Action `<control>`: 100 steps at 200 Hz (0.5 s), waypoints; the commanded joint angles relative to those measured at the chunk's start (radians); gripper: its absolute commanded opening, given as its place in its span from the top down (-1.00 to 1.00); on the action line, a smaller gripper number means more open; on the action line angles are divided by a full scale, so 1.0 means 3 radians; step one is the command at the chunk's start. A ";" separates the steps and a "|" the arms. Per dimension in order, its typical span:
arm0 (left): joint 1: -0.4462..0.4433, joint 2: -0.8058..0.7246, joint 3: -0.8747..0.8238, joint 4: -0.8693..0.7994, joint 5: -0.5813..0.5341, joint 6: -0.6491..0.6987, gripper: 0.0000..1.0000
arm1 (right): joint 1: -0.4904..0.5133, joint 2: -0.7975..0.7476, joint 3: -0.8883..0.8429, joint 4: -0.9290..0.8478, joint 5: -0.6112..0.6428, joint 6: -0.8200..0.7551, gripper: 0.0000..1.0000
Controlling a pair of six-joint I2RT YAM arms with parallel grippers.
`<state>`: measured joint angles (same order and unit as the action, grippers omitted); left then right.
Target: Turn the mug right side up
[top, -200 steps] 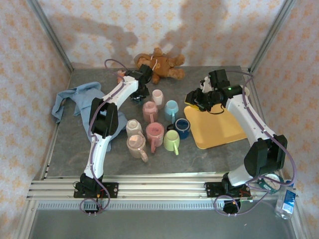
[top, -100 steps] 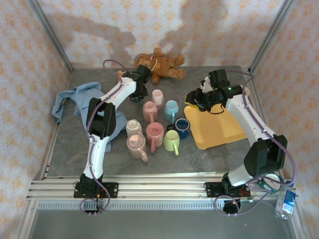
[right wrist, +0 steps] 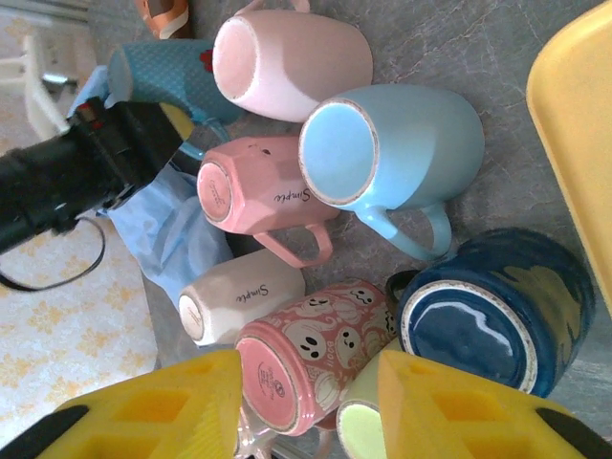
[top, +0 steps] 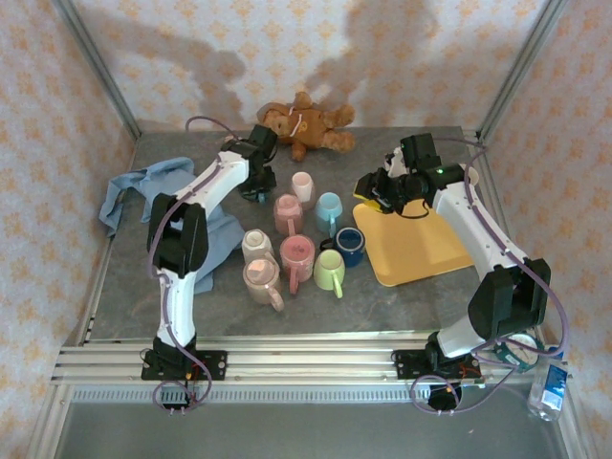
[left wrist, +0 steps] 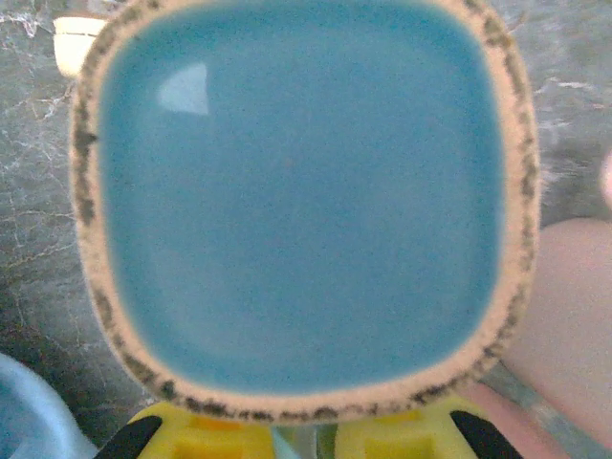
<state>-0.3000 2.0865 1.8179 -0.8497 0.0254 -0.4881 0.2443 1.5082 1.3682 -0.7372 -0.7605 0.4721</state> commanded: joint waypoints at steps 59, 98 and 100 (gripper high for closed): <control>0.0008 -0.0917 -0.0326 0.0587 0.0164 0.0056 1.00 | 0.0018 -0.0094 -0.0073 0.0277 -0.0167 0.0209 0.19; 0.0008 -0.1191 -0.0333 0.0680 0.0364 -0.0028 1.00 | 0.0039 -0.0167 -0.0187 0.0751 -0.0437 0.0639 0.19; 0.0008 -0.1207 -0.0337 0.0698 0.0383 -0.0030 1.00 | 0.0043 -0.0172 -0.0195 0.0795 -0.0449 0.0668 0.19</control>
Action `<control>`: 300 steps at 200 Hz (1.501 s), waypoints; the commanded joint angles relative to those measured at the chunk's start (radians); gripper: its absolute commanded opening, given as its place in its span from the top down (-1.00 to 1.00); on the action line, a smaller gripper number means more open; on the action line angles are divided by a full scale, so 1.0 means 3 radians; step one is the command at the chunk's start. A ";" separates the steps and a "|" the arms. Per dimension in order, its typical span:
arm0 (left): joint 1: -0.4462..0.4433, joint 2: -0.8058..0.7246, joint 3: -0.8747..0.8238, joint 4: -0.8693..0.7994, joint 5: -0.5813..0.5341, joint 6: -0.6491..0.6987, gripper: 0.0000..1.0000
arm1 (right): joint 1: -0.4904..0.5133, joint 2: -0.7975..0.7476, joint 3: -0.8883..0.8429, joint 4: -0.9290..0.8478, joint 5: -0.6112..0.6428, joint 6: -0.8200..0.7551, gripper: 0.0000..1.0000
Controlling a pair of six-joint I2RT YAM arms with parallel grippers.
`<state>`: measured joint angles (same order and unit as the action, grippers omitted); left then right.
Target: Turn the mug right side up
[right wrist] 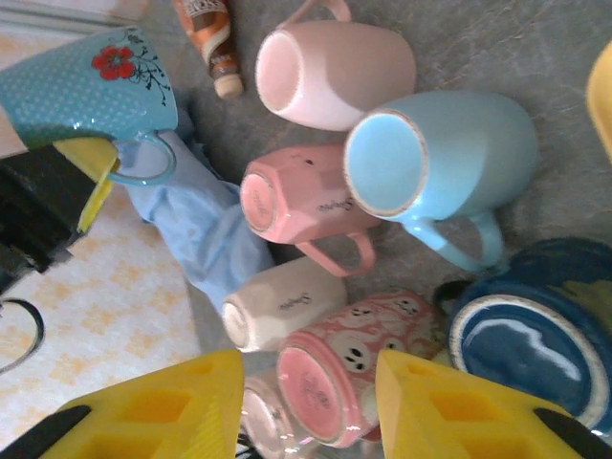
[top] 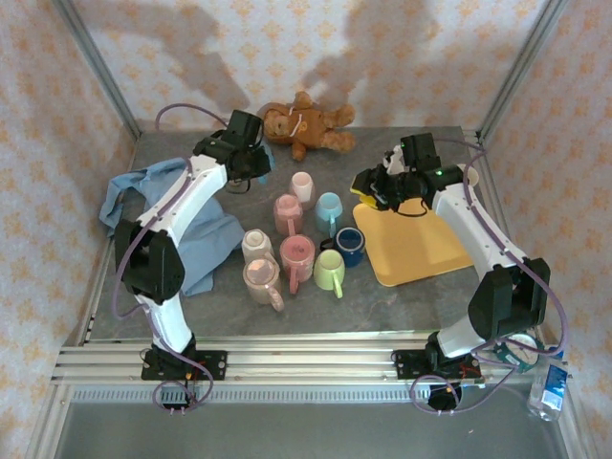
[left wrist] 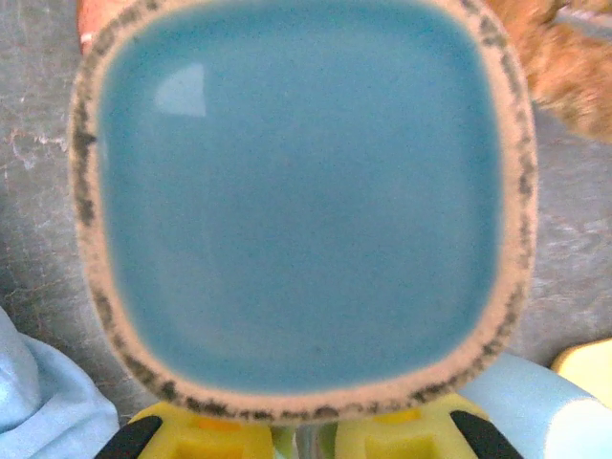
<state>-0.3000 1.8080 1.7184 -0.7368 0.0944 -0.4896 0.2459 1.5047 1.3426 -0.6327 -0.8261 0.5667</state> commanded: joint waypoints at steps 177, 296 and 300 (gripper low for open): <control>-0.0135 -0.0974 -0.0013 0.1720 0.1161 -0.0535 1.00 | 0.0544 0.0122 -0.0440 0.4119 -0.0084 0.2993 0.13; -0.0389 -0.0888 0.0220 0.2006 0.1257 -0.0689 1.00 | 0.0648 0.0315 -0.0476 0.5139 0.0268 0.3280 0.13; -0.0390 -0.0888 0.0218 0.2013 0.1260 -0.0706 1.00 | 0.0656 0.0321 -0.0482 0.5169 0.0284 0.3288 0.14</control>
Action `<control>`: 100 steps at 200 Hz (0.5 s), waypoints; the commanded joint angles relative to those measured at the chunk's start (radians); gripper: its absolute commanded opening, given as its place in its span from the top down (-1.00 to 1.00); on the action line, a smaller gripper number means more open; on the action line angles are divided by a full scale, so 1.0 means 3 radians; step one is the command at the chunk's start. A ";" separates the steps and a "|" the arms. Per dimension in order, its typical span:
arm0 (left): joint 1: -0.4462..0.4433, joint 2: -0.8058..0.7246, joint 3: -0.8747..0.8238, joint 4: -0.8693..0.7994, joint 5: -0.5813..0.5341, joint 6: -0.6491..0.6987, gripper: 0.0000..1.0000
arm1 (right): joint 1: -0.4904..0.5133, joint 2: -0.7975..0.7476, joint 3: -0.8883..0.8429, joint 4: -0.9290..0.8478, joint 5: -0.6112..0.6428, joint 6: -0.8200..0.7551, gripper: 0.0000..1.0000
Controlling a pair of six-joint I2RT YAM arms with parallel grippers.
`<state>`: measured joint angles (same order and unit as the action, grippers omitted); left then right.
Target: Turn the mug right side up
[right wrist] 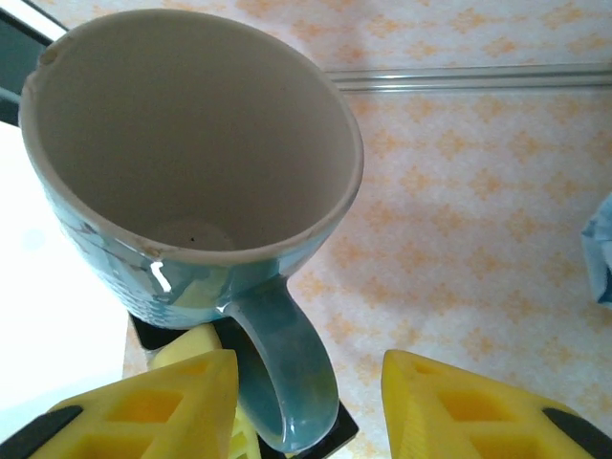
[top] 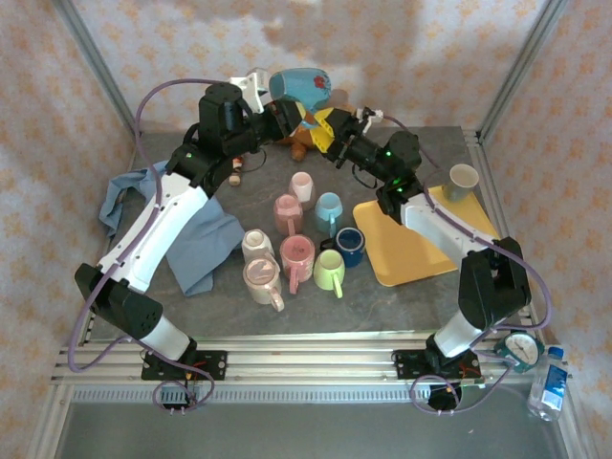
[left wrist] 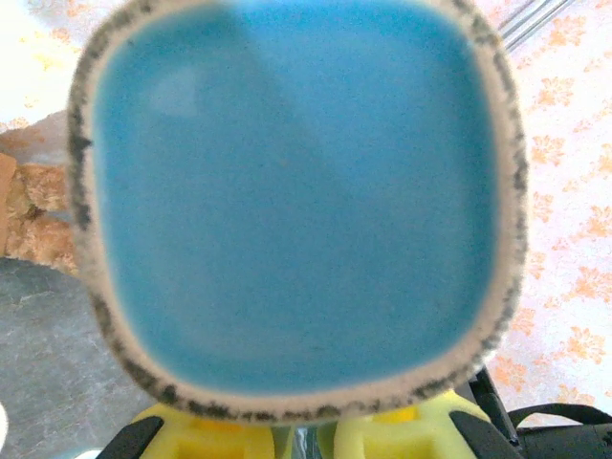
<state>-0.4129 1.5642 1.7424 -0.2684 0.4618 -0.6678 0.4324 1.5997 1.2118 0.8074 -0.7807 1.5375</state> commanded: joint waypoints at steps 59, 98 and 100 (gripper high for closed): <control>-0.0032 -0.0096 0.0110 0.0482 0.0038 -0.0147 1.00 | 0.0152 0.0198 0.0105 0.0700 0.0285 0.0208 0.29; -0.0035 -0.0127 0.0073 0.0467 0.0036 -0.0129 1.00 | 0.0174 0.0276 0.0166 0.0852 0.0395 0.0271 0.44; -0.0039 -0.0130 0.0065 0.0468 0.0038 -0.0128 1.00 | 0.0174 0.0275 0.0164 0.0852 0.0404 0.0270 0.44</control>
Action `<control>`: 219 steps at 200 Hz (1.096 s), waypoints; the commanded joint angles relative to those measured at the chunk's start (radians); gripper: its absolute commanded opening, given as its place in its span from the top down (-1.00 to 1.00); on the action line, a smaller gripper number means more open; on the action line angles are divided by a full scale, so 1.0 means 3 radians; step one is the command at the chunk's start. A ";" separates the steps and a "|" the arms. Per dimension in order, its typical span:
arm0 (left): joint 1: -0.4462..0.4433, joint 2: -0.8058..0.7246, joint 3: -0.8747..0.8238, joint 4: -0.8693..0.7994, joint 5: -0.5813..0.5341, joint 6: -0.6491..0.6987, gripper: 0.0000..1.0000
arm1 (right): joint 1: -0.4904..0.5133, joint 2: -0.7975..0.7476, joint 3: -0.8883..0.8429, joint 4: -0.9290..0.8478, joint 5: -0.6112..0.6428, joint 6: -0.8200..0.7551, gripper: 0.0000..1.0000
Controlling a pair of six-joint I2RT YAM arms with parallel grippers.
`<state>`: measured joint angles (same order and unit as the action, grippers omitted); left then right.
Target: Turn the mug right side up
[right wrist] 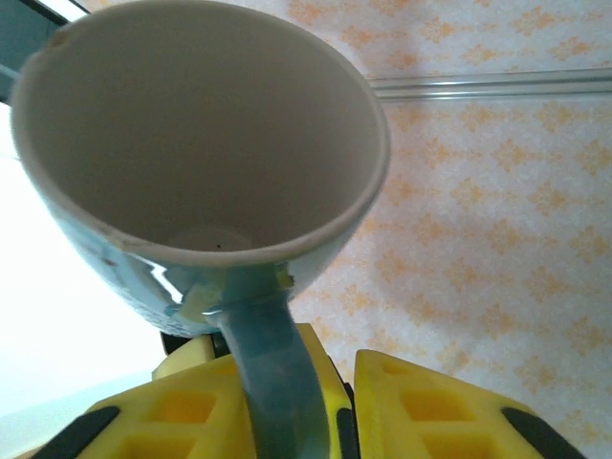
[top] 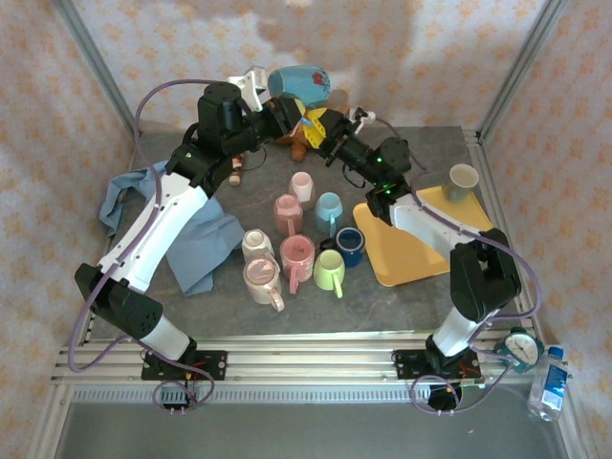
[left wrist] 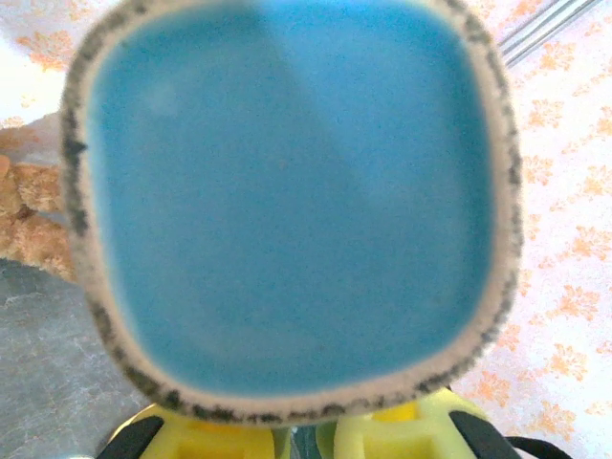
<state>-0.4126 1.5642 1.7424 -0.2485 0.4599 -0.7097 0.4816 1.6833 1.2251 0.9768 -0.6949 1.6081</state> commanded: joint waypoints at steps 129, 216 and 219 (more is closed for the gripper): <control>-0.0038 -0.0367 -0.0470 0.0461 -0.0034 -0.0007 1.00 | 0.0011 -0.0117 0.0192 -0.0041 0.0204 -0.0338 0.78; -0.0032 -0.0508 -0.0705 0.0300 -0.0247 0.0011 -0.16 | 0.0013 -0.0770 0.0051 -0.1241 0.0395 -0.1819 1.00; -0.0031 -0.0508 -0.0709 0.0305 -0.0247 0.0005 -0.19 | 0.0014 -0.0788 0.0039 -0.1256 0.0408 -0.1857 1.00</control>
<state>-0.4129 1.4525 1.5360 -0.1524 0.4088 -0.7223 0.4896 1.5345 1.2373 0.6254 -0.6266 1.2190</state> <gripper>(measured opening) 0.523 0.146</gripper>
